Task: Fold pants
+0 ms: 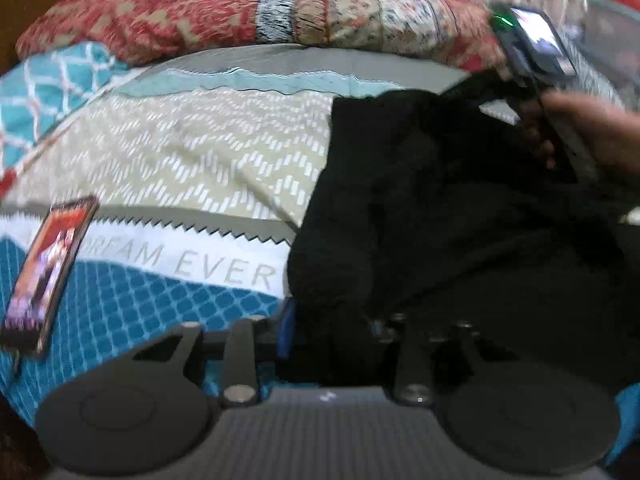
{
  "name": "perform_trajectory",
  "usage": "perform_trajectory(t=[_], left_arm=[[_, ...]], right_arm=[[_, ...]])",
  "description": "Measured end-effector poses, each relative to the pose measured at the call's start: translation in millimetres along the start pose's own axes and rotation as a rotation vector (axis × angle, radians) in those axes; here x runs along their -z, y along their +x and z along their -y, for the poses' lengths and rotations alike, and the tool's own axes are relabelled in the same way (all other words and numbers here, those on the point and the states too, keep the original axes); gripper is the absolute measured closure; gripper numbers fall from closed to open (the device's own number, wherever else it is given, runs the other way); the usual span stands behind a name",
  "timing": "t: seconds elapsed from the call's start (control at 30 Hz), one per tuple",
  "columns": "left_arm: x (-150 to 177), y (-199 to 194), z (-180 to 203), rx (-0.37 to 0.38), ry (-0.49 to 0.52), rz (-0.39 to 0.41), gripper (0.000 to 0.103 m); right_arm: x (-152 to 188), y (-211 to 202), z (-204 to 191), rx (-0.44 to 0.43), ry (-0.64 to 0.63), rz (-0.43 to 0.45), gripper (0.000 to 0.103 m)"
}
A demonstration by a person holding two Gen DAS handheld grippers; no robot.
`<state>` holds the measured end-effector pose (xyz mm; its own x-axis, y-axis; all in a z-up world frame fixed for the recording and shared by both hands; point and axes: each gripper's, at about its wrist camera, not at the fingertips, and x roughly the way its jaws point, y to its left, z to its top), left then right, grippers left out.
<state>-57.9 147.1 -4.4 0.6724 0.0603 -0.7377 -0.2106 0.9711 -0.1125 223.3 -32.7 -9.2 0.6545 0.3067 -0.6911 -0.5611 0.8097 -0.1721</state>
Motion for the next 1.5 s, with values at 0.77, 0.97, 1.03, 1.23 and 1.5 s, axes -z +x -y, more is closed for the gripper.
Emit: perform_trajectory(t=[0.77, 0.97, 1.03, 1.23, 1.5], left_arm=[[11, 21, -31, 0.334, -0.341, -0.053, 0.081], [13, -33, -20, 0.311, -0.166, 0.124, 0.084], [19, -50, -15, 0.285, -0.105, 0.177, 0.084], [40, -9, -15, 0.209, -0.133, -0.077, 0.075], [41, -42, -32, 0.205, -0.168, 0.050, 0.052]], right_arm=[[13, -7, -104, -0.226, 0.182, -0.089, 0.040], [-4, -44, -82, -0.407, 0.357, 0.027, 0.090], [-9, -61, -82, -0.495, 0.379, 0.120, 0.091], [6, -5, -108, -0.443, 0.360, -0.087, 0.077], [0, -50, -78, -0.475, 0.415, 0.069, 0.049]])
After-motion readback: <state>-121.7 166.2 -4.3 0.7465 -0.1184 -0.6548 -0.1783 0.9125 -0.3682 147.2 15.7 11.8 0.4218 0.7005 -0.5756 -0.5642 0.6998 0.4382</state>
